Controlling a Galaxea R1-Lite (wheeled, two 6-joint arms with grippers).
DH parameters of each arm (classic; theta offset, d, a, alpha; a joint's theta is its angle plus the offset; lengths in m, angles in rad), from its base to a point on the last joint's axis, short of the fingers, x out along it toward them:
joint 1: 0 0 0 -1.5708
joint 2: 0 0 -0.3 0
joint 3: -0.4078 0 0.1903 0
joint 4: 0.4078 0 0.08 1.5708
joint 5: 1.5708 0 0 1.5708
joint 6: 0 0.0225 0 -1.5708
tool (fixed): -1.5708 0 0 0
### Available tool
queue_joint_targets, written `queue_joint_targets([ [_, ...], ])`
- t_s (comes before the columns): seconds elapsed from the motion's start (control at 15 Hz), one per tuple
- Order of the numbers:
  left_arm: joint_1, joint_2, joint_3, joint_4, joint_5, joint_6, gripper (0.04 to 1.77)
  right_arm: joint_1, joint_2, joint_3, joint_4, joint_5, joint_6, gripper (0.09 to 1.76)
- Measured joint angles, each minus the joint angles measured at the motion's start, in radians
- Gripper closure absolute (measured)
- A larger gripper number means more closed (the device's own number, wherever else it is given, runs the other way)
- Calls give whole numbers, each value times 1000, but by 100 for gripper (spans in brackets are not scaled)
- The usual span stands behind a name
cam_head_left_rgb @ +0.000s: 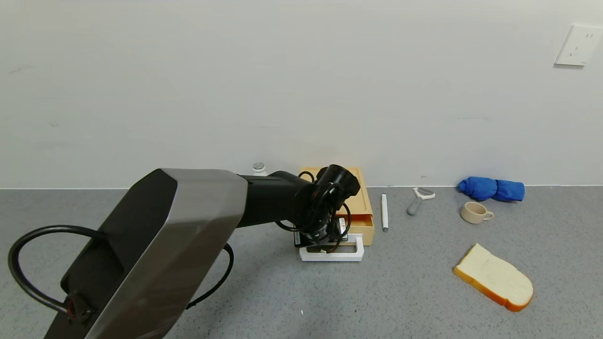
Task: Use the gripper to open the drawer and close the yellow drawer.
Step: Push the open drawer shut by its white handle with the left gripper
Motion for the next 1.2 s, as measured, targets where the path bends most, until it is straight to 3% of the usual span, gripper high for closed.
queue_joint_targets([
  [0.4,24,24,-13,-97,1,70,170,0,0,0,0,0,-1,15],
  [1.2,32,27,-6,-106,3,81,170,0,0,0,0,0,0,15],
])
